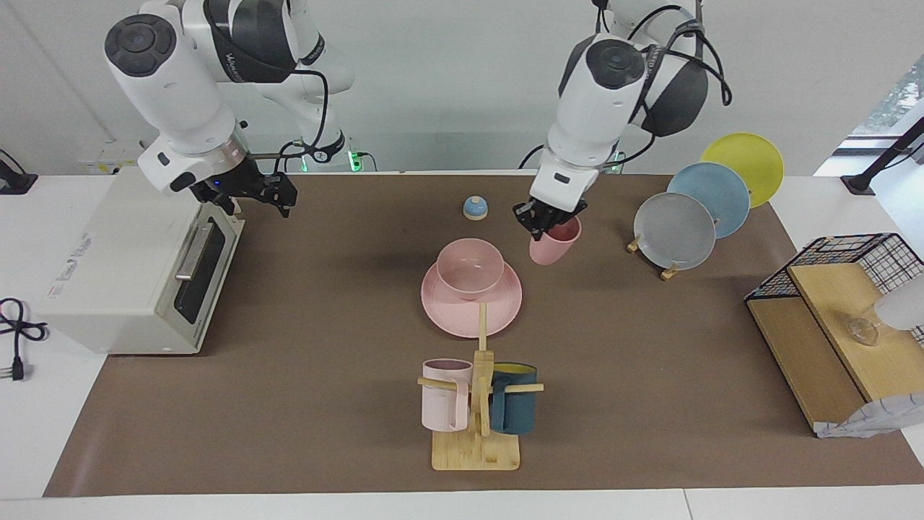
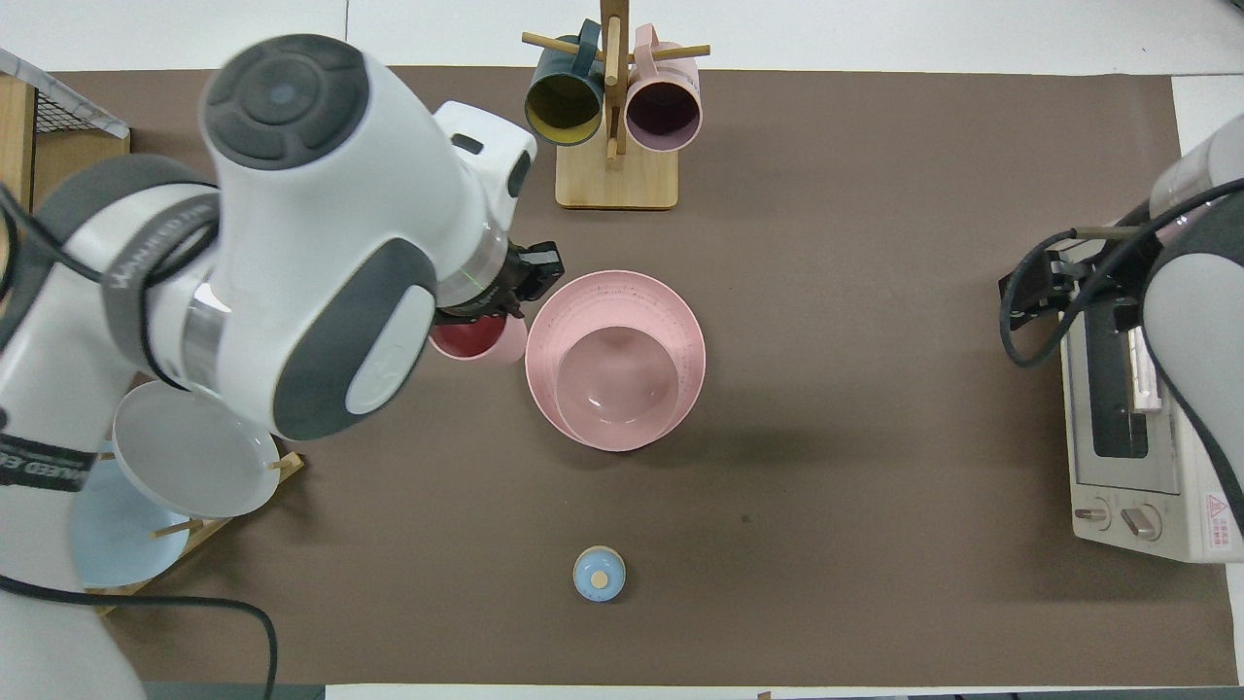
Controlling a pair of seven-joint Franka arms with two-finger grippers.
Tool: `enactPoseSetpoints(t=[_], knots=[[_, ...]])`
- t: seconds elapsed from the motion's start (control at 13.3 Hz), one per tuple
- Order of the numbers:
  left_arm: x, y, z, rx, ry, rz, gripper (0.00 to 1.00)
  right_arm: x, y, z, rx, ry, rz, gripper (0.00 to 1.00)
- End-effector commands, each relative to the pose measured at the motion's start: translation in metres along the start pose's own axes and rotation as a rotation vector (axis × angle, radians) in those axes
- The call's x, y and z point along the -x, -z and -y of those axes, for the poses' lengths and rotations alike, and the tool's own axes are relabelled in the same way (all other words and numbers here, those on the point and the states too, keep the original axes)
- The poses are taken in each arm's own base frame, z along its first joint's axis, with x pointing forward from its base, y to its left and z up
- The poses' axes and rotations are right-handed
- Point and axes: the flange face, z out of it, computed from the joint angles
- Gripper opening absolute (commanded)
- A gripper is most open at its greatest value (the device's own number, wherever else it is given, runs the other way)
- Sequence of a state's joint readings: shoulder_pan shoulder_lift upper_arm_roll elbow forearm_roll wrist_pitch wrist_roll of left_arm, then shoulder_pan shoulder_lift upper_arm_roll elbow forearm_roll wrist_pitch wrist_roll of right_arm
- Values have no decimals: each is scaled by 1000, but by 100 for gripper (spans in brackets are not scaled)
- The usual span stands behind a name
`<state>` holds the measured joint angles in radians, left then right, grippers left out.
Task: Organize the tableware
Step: 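Grasp the pink cup with the left gripper while the right gripper withdraws, then carry the pink cup with the left gripper and lower it into the bowl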
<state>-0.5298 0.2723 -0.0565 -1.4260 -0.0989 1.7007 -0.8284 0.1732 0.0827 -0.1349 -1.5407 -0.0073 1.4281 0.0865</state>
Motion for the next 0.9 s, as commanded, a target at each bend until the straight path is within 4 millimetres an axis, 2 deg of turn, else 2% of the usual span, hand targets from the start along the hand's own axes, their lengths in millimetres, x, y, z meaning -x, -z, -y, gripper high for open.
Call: enactPoseSetpoints(t=[0.0,0.15,0.3,0.45,0.6,0.83], knots=[[10,-27,-38,12,67,-10,0,11,-11,-19,2,39,-6,100],[26,-49,-60,3,93,-8,0,19,-15,-38,-8,39,-3,100],[33,-65,-73,9,98,-15,0,17,-13,-38,-9,41,-27,100],[38,-73,-80,10,112,-29,0,11,-13,-41,-9,36,-55,100],[38,-96,-82,-4,128,-31,0,10,-12,-51,-12,18,-58,100],[41,-112,-83,2,154,-37,0,10,-11,-50,-15,18,-59,100]])
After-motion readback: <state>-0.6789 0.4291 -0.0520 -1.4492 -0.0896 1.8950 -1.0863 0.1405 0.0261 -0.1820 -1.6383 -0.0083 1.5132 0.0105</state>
